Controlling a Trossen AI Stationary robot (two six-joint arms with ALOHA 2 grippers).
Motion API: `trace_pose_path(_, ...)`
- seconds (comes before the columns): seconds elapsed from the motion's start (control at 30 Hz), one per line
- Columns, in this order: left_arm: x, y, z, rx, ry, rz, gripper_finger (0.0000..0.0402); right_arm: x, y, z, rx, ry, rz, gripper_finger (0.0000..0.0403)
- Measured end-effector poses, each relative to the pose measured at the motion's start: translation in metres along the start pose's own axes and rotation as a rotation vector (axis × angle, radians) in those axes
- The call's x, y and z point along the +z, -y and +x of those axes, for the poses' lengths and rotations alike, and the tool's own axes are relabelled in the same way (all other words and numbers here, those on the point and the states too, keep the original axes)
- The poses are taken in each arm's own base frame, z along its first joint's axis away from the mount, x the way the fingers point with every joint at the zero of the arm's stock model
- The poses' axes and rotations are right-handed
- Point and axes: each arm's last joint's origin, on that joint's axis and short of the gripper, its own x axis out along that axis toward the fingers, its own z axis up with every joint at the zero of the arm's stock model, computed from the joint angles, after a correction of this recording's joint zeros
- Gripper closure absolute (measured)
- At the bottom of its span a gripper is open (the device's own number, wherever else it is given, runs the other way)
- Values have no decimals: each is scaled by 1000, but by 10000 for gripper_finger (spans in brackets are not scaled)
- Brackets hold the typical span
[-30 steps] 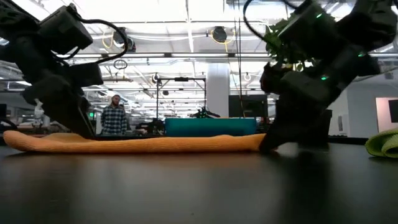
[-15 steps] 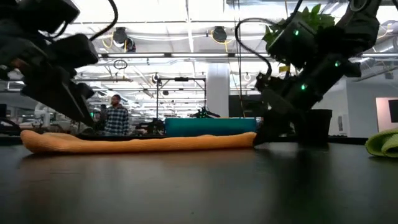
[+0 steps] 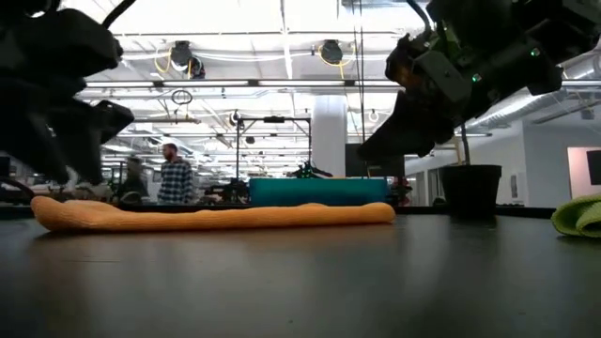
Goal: Fold microfiber towels
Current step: Fold the orange microfiber towel
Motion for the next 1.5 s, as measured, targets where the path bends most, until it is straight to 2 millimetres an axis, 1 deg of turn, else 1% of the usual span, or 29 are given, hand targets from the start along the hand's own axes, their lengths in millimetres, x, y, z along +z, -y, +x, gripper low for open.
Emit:
trace_pose_path(0.07, 2, 6, 1, 3, -43, 37, 248, 0, 0, 0, -2, 2, 7, 383)
trace_pose_path(0.13, 8, 13, -3, 29, -61, 64, 248, 1, 0, 0, -1, 7, 13, 383)
trace_pose_path(0.27, 20, 24, -13, 99, -30, 138, 247, 2, 0, 0, -1, 16, 16, 383)
trace_pose_path(0.37, 19, 28, -14, 99, -22, 183, 247, 2, -1, 0, 0, 18, 16, 383)
trace_pose_path(0.57, 15, 32, -14, 89, -25, 173, 247, 3, -1, 0, 3, 25, 2, 383)
trace_pose_path(0.67, 12, 34, -7, 98, -61, 189, 247, 3, -1, 0, 5, 32, -9, 383)
trace_pose_path(0.87, -7, 33, 14, 142, -201, 205, 247, 6, -1, 0, 10, 55, -24, 383)
trace_pose_path(0.97, -8, 34, 19, 150, -205, 187, 247, 6, -1, 0, 11, 60, -27, 383)
trace_pose_path(1.1, -10, 34, 21, 153, -223, 180, 247, 6, -1, 0, 11, 61, -26, 383)
trace_pose_path(1.5, -9, 34, 22, 134, -216, 113, 247, 7, -1, 0, -8, 75, -23, 383)
